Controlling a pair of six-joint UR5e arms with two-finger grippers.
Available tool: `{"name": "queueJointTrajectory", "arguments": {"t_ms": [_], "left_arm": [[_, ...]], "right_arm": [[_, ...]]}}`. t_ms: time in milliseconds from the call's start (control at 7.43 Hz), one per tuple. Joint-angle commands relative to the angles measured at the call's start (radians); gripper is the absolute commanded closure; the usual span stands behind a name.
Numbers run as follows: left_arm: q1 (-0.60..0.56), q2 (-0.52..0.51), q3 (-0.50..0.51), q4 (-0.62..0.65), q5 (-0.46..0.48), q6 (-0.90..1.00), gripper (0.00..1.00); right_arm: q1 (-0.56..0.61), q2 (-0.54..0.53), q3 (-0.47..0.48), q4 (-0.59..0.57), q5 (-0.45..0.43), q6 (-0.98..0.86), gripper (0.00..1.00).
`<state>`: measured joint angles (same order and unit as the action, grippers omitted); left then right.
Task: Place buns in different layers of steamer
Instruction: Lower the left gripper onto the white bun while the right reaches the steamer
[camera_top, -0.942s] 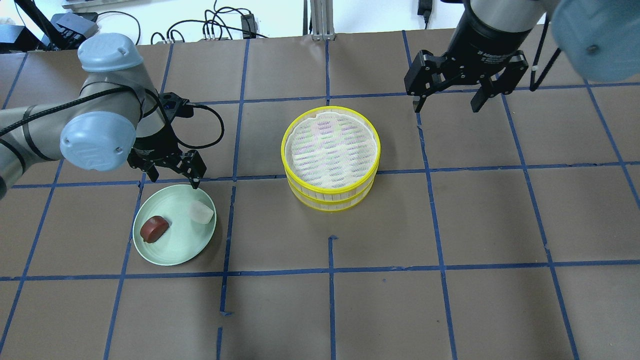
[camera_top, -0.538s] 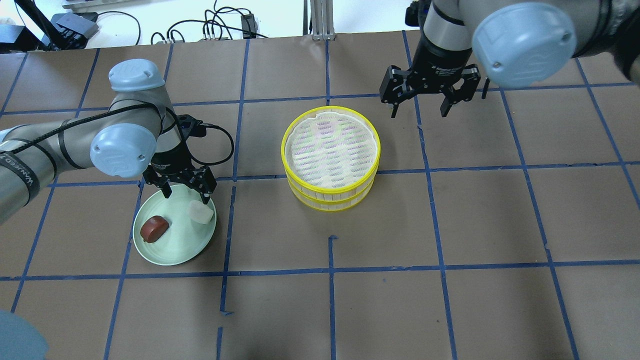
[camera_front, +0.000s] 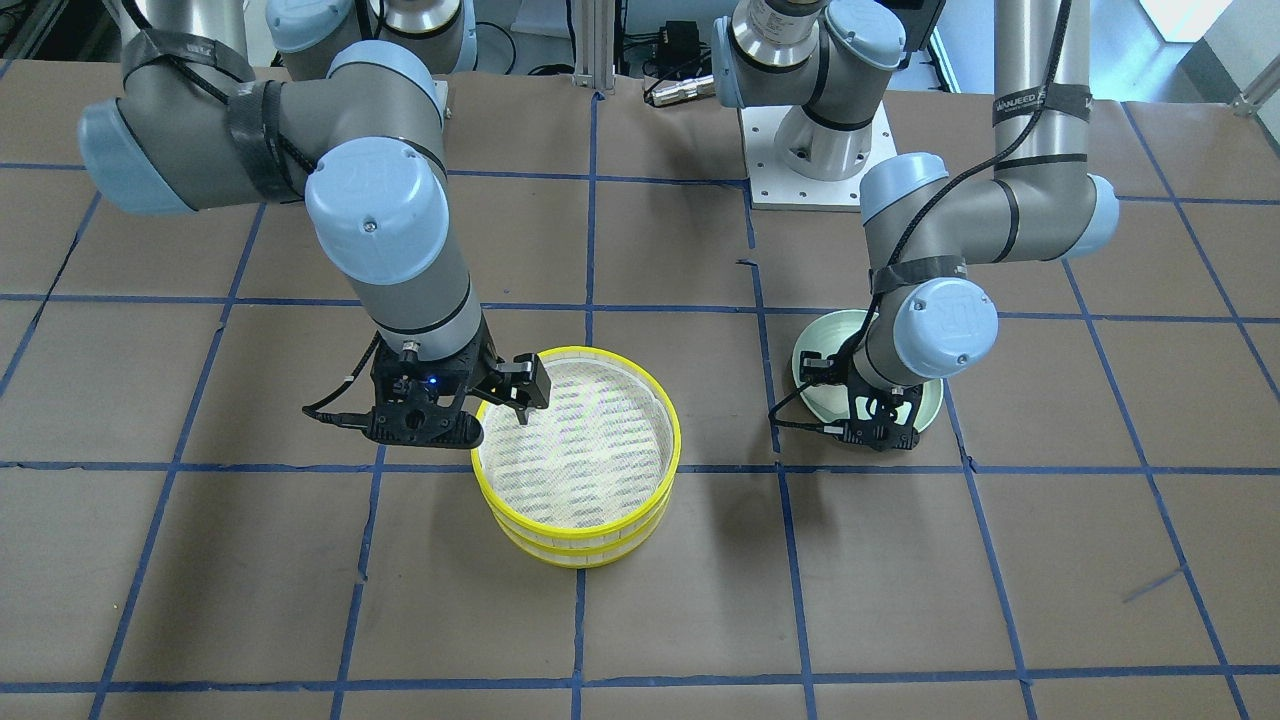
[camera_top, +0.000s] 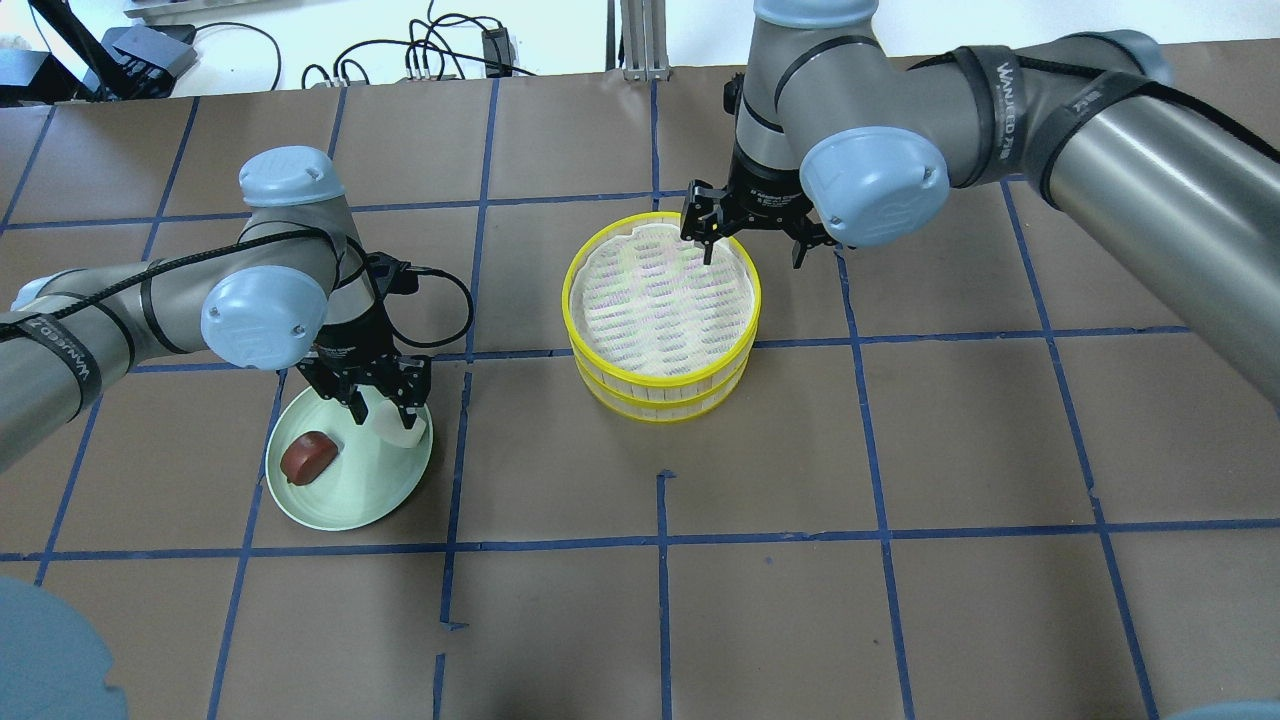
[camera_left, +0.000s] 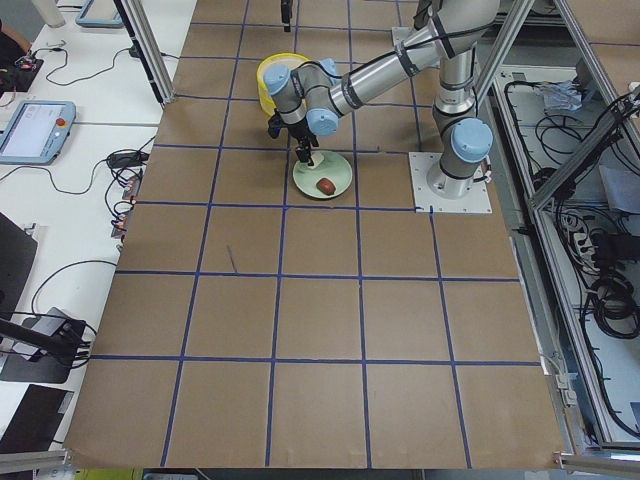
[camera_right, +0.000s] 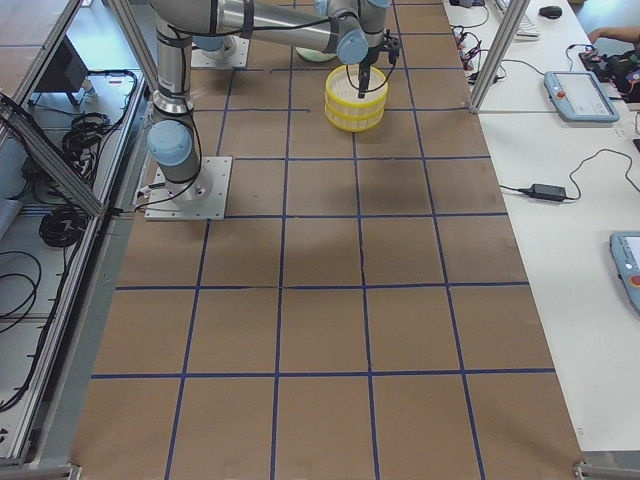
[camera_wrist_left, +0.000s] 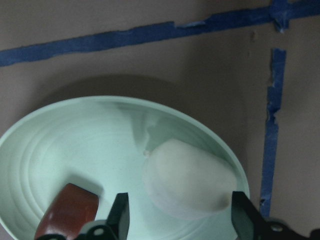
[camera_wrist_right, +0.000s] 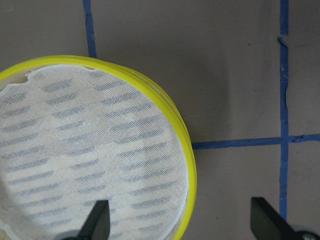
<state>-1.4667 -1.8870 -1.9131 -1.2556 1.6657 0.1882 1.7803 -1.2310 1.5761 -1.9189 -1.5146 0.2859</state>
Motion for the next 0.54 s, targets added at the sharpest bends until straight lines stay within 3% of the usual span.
{"name": "queueJointTrajectory", "arguments": {"t_ms": [0,269,404], "left_arm": [[-0.001,-0.001,0.002,0.002,-0.010,-0.036,0.83],[-0.001,0.005,0.018,0.021,-0.011,-0.041,0.98],[-0.004,0.025,0.047,0.075,-0.009,-0.052,0.99]], "right_arm": [[0.005,0.069,0.025,-0.101,-0.036,0.021,0.00],[0.005,0.077,0.047,-0.114,-0.048,0.027,0.02],[0.005,0.068,0.068,-0.120,-0.047,0.032,0.15]]}}
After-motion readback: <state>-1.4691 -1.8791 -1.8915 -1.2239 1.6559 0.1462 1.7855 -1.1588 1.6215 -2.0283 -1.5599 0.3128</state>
